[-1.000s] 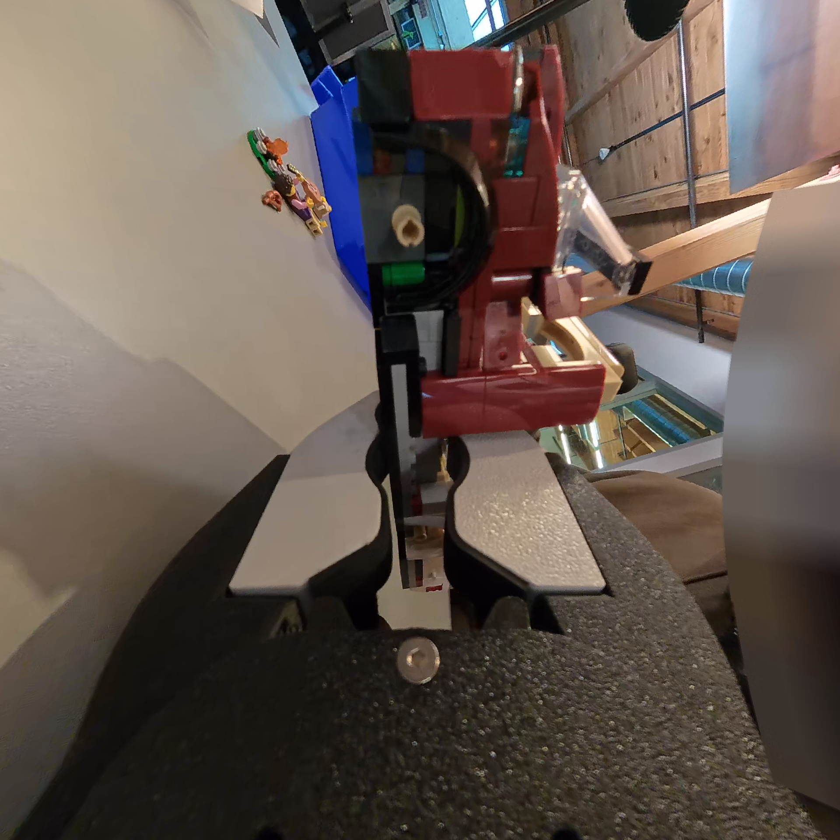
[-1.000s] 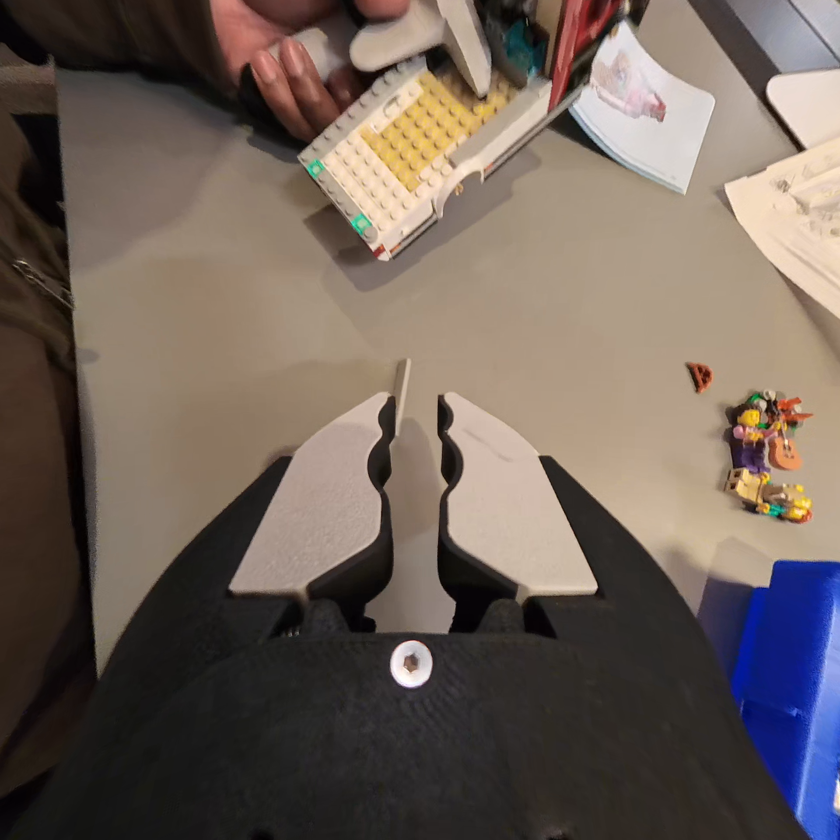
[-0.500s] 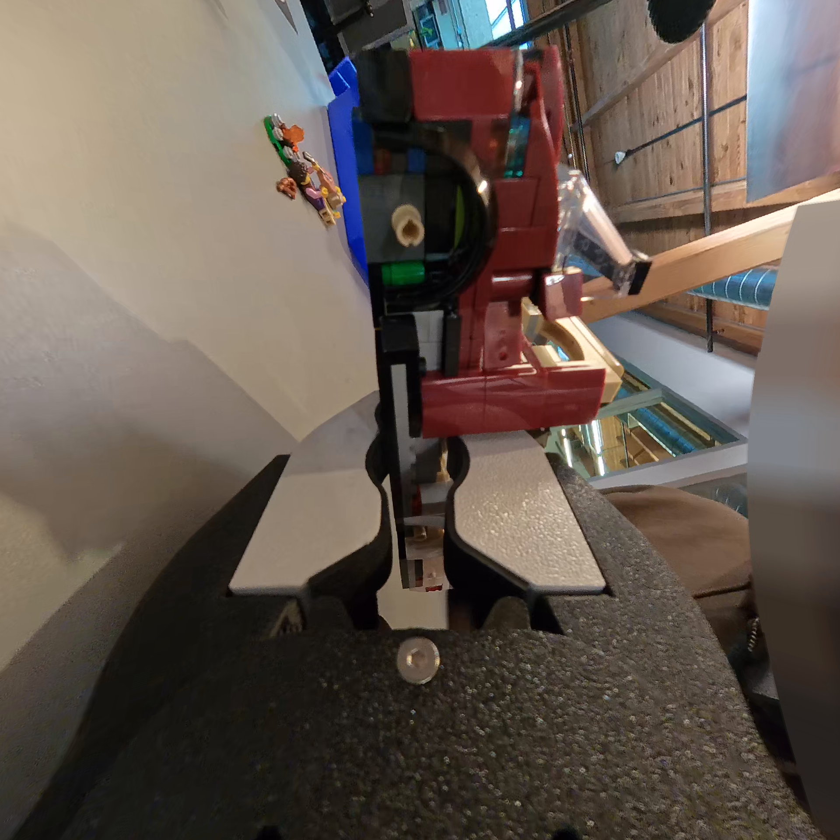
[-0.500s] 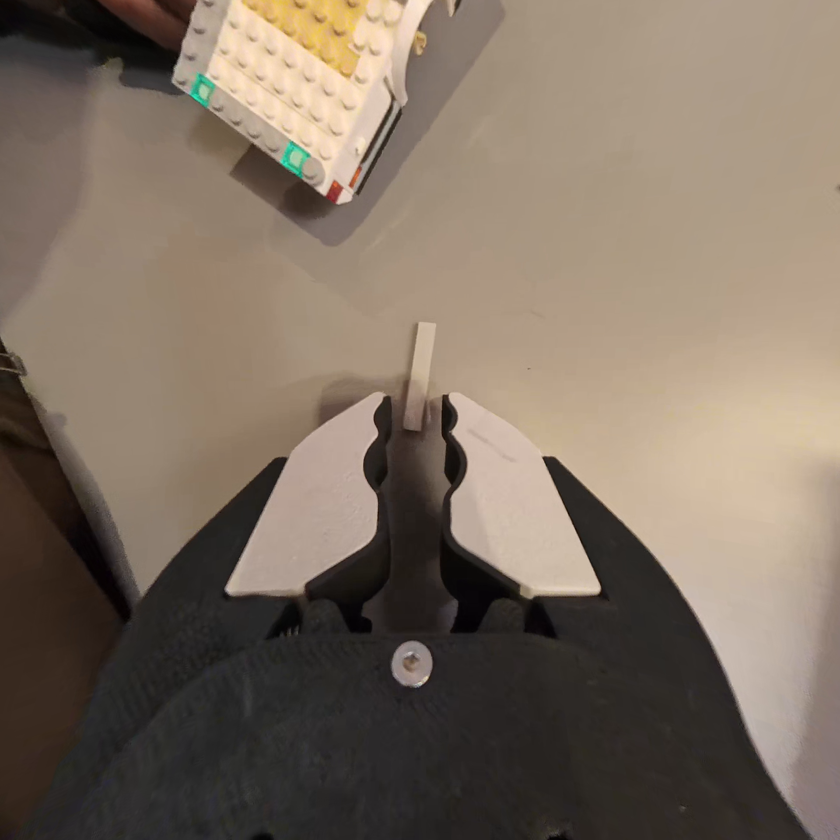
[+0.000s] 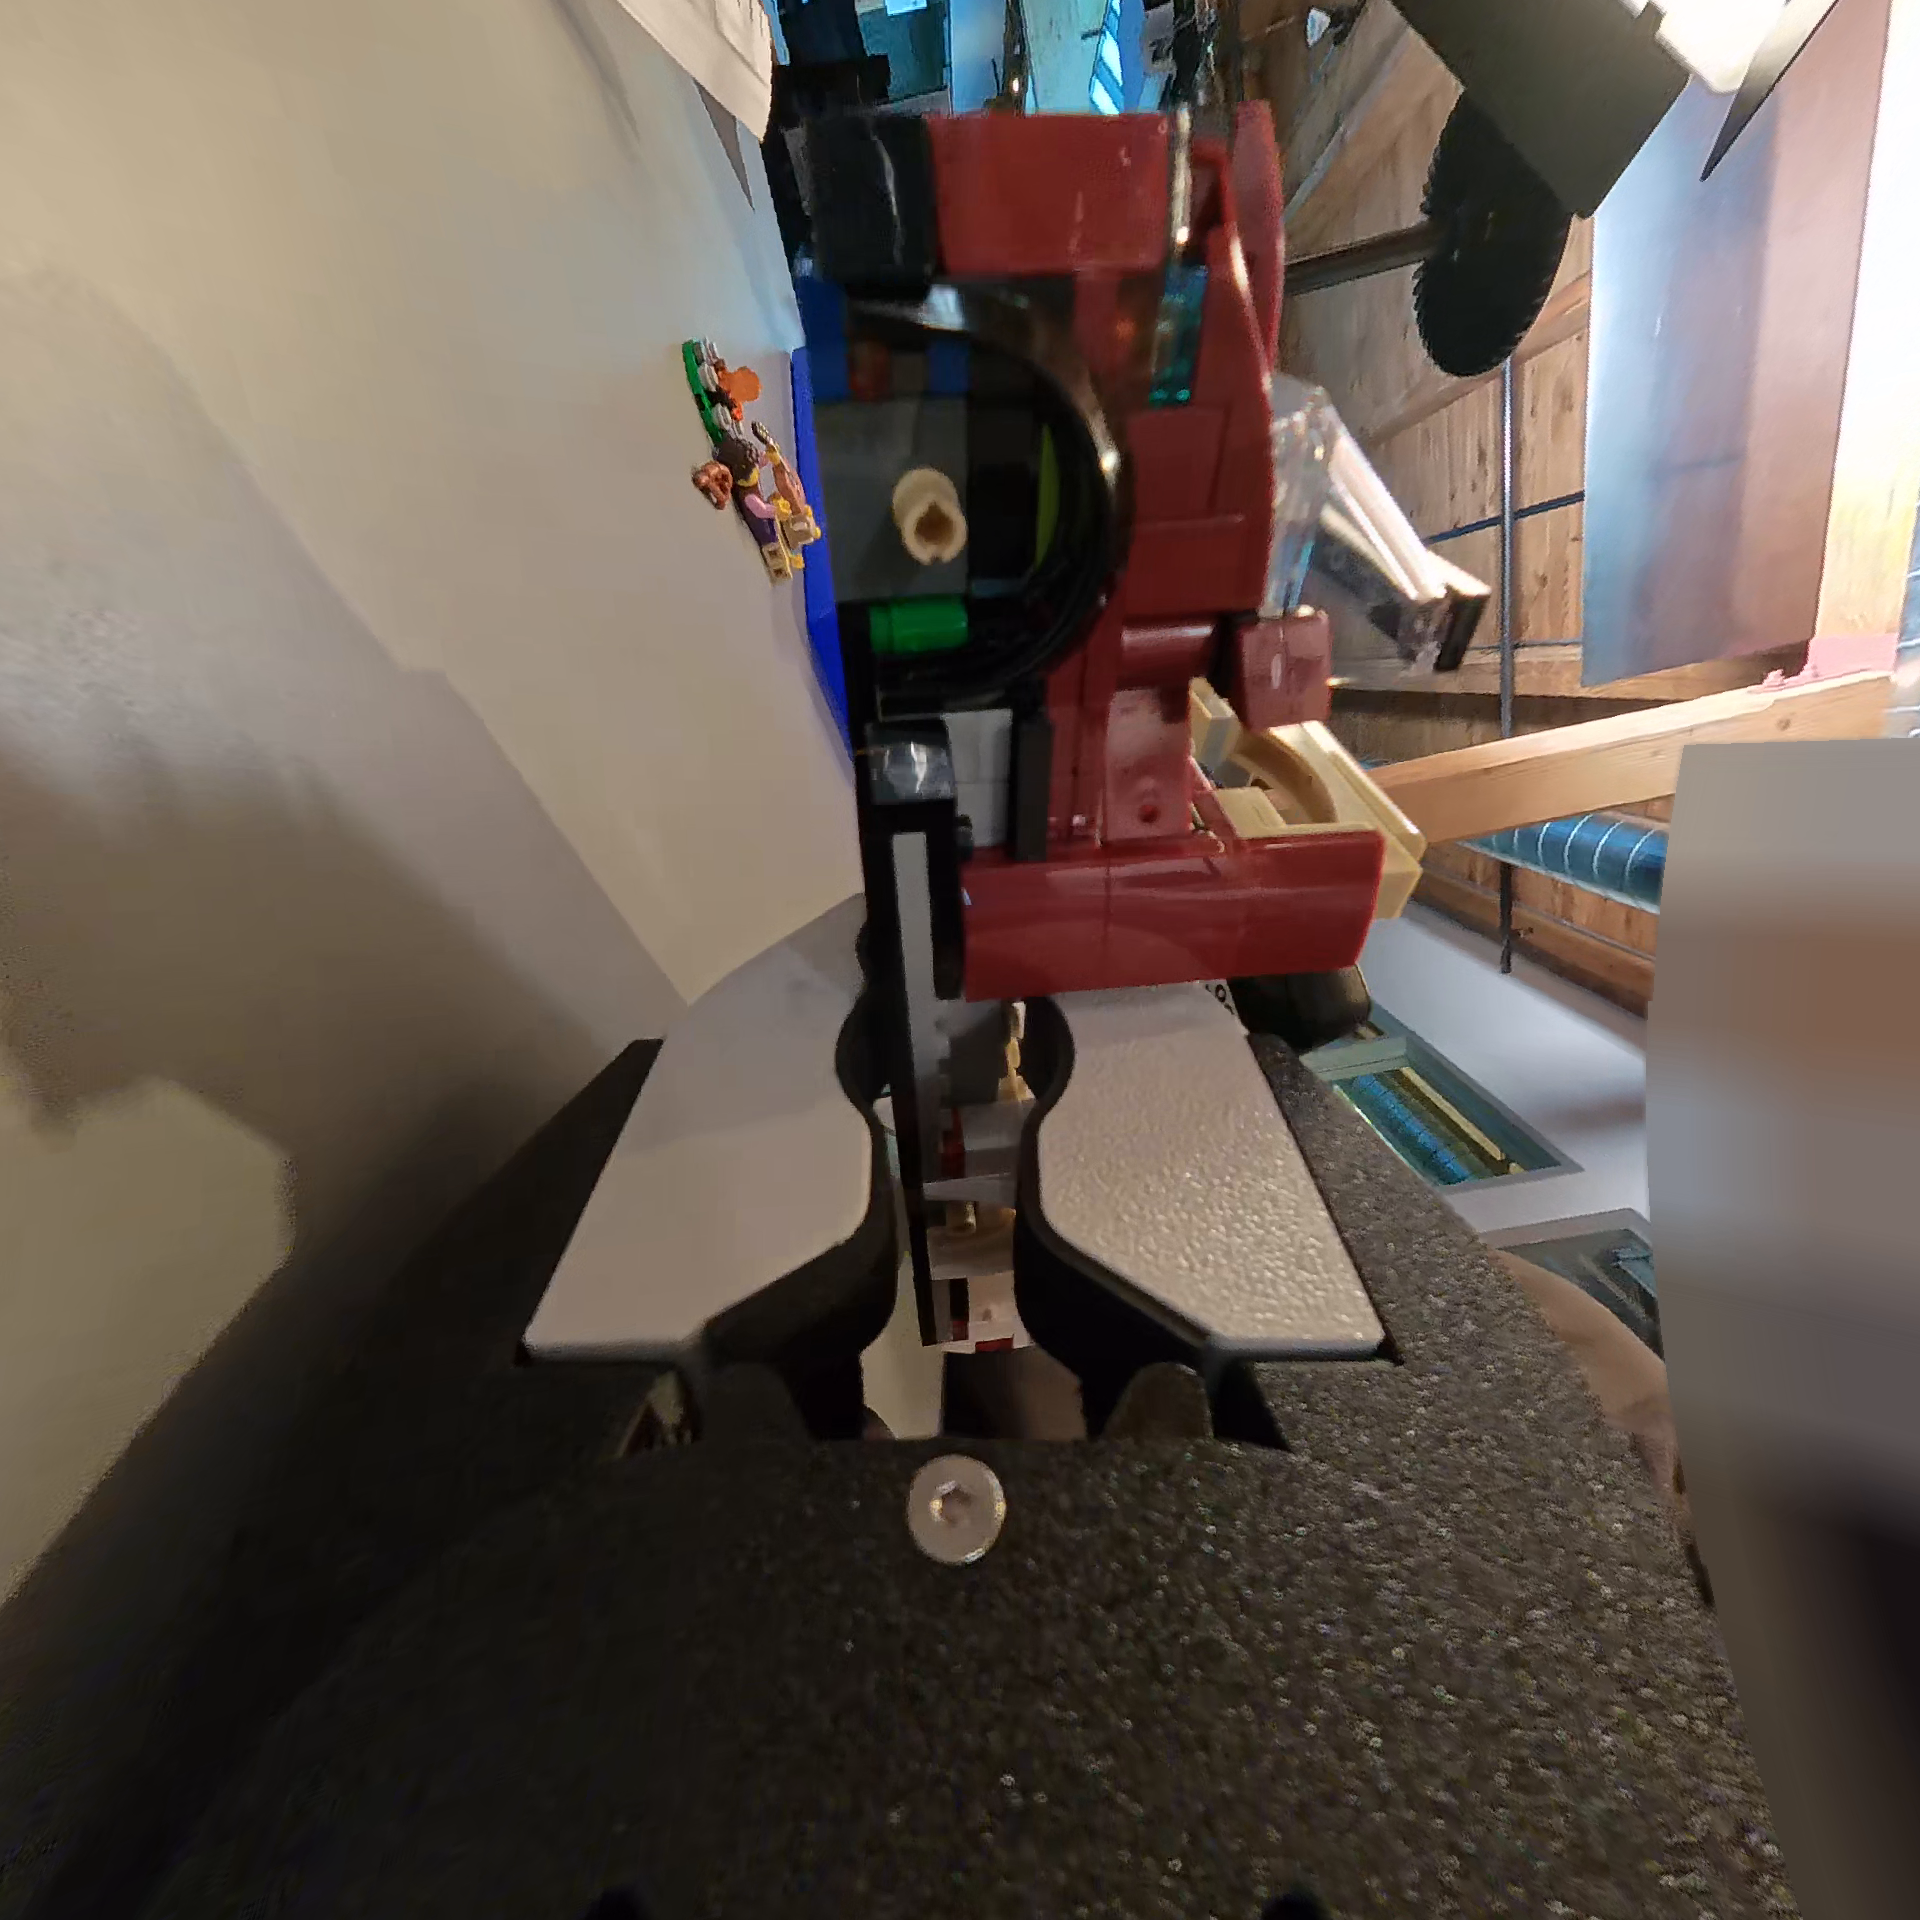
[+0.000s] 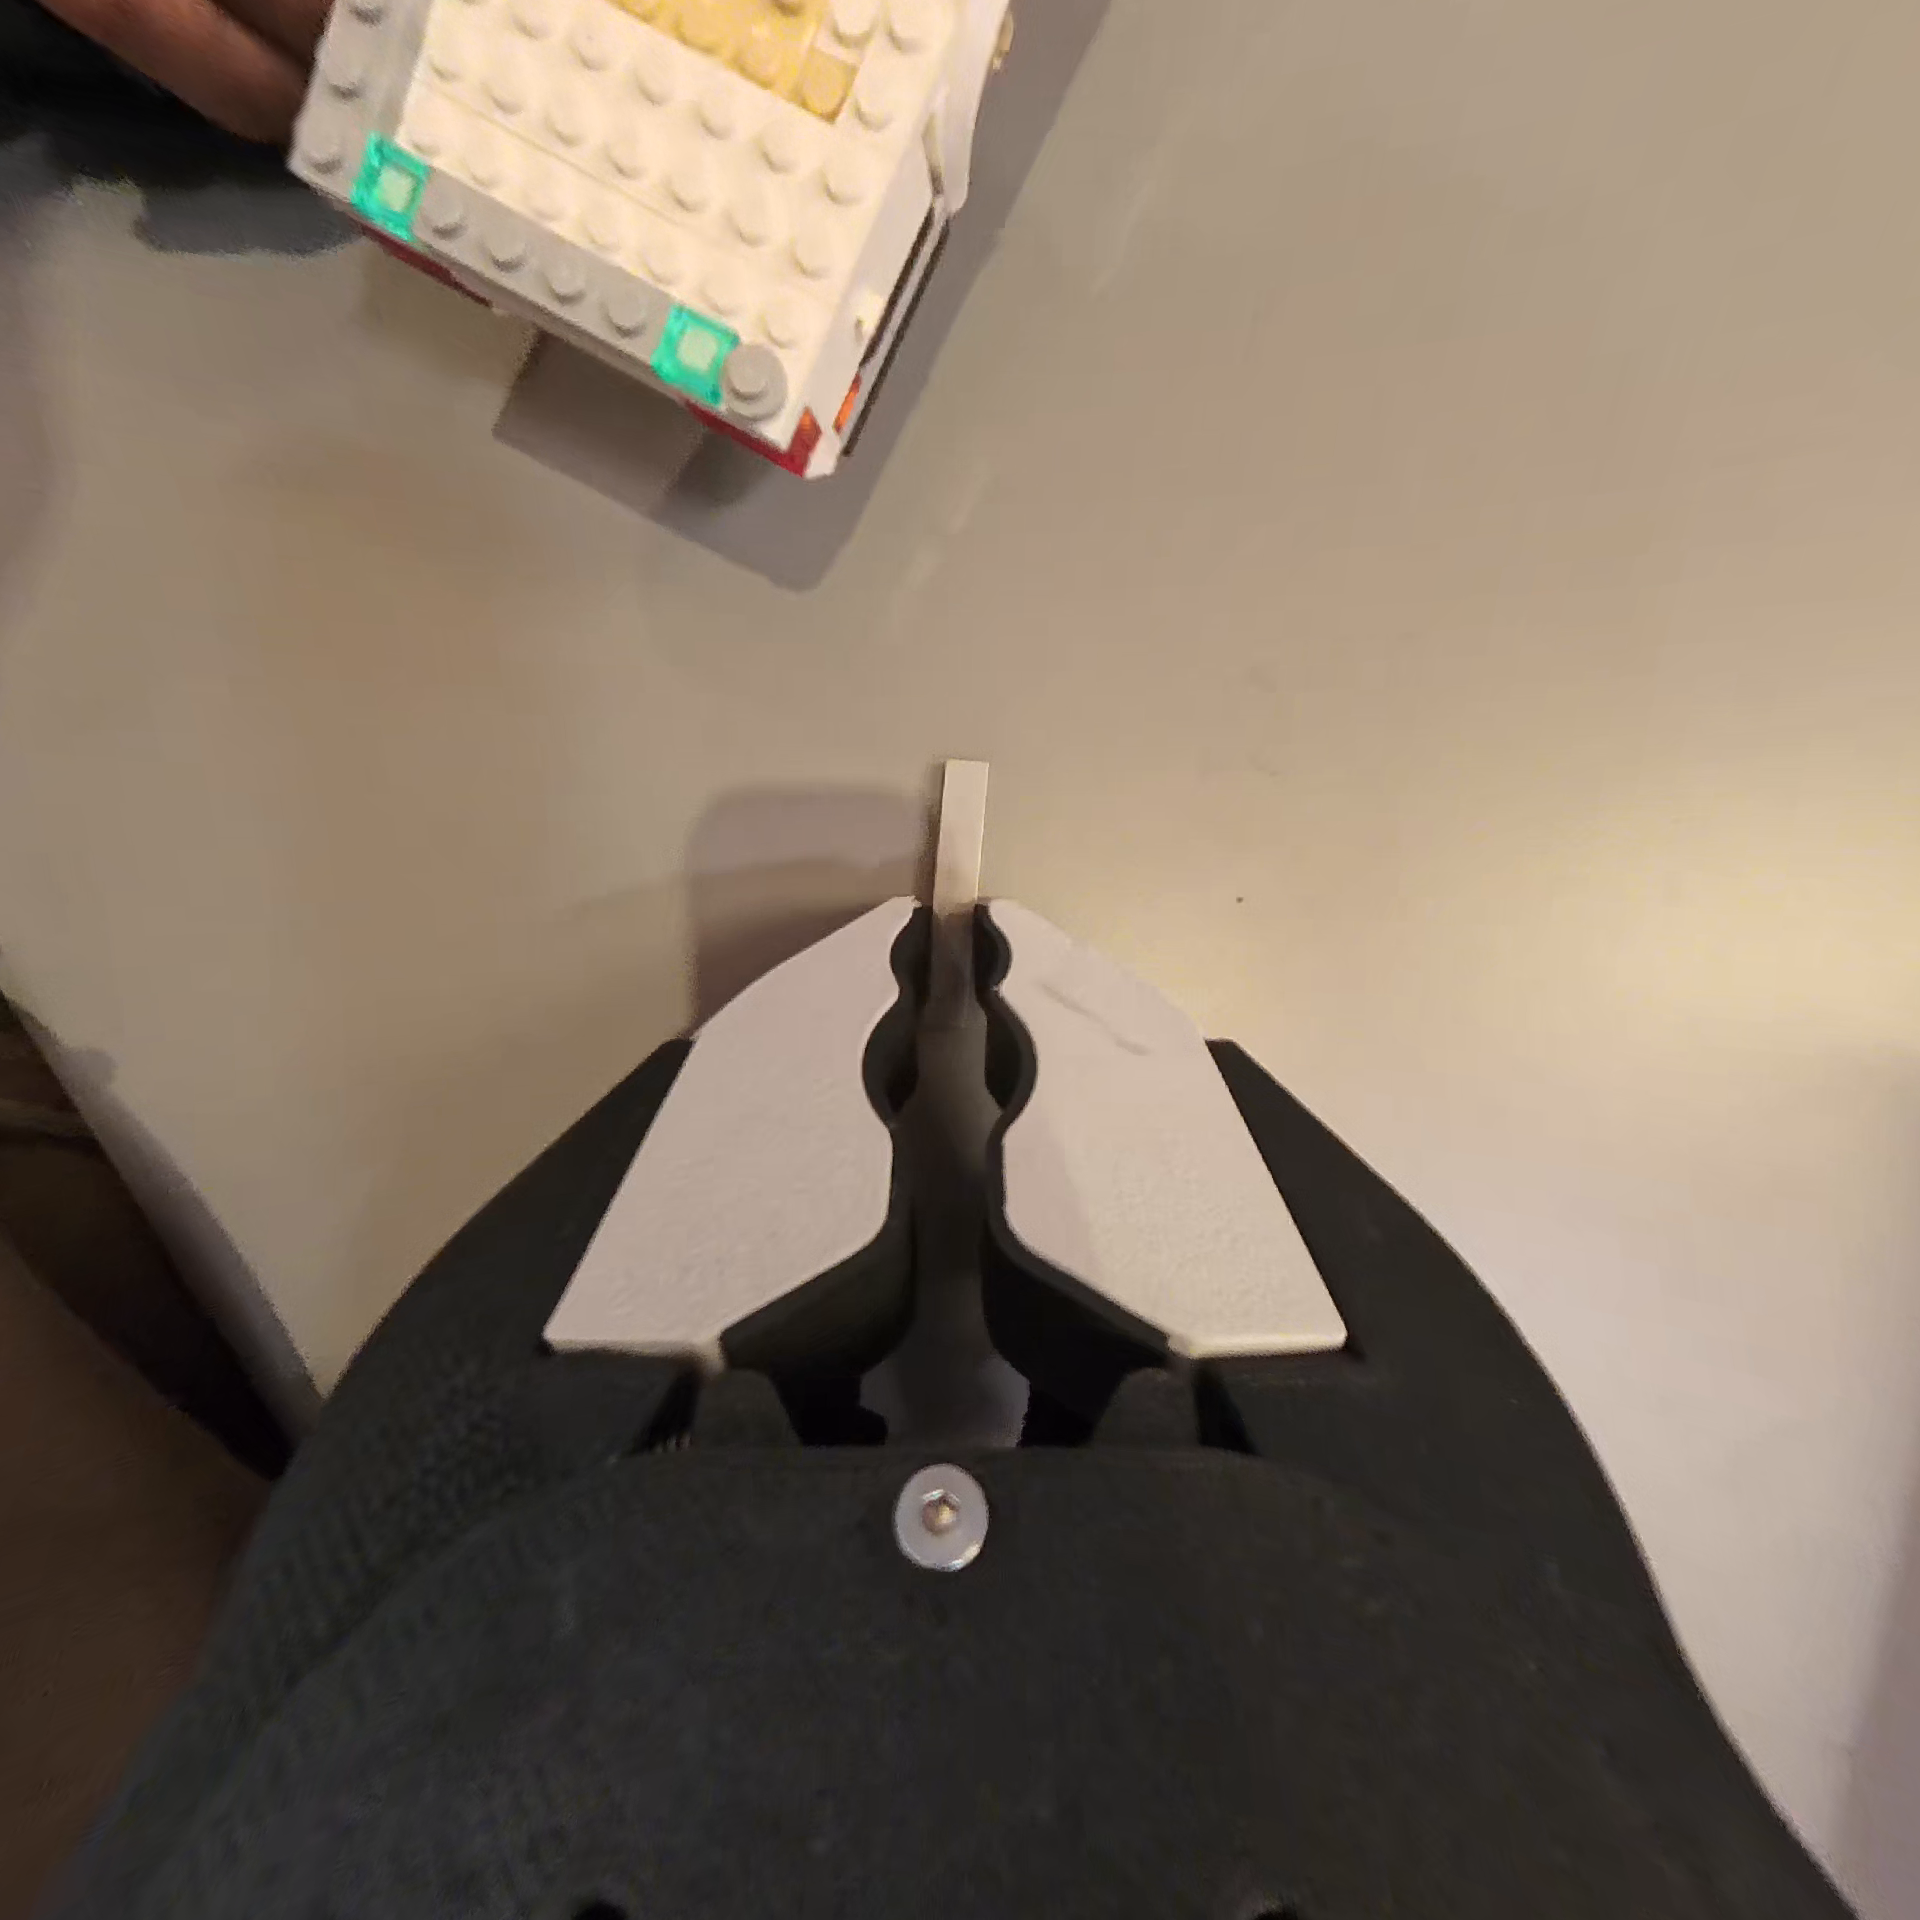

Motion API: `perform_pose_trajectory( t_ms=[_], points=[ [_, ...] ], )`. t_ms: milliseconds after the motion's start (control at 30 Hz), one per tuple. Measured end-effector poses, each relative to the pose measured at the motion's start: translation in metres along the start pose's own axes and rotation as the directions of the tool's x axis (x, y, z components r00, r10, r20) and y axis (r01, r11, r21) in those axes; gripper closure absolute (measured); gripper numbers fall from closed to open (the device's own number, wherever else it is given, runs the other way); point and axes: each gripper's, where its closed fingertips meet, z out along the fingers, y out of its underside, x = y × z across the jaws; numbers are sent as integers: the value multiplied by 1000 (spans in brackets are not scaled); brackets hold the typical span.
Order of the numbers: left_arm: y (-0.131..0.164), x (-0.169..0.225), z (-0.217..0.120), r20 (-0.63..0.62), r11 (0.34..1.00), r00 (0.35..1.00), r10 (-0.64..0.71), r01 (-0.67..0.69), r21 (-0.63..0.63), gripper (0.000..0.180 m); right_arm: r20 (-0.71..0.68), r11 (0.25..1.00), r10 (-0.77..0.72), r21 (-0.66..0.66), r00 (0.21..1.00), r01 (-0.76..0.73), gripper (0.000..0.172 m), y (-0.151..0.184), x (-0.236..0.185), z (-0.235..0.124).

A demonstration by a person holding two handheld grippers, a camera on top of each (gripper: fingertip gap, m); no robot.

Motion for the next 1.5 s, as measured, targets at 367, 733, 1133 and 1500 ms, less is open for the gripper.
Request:
perform_pose_trajectory(
  t_ms=[367, 733, 1133, 1500],
  points=[
    [-8, 1, -4, -18, 996, 1000, -21, 23, 84, 160, 119, 939, 176, 278, 977, -203, 164, -94, 0, -31],
    [-15, 0, -9, -28, 990, 999, -36, 39, 134, 160, 108, 940, 233, 230, 966, -252, 164, -117, -3, -6],
    [-16, 0, -10, -30, 989, 999, -34, 38, 142, 160, 102, 929, 277, 226, 956, -293, 164, -116, -2, -2],
    [-17, 1, -10, -38, 989, 999, -35, 41, 144, 160, 111, 919, 290, 246, 951, -309, 155, -117, 1, -4]
  ],
)
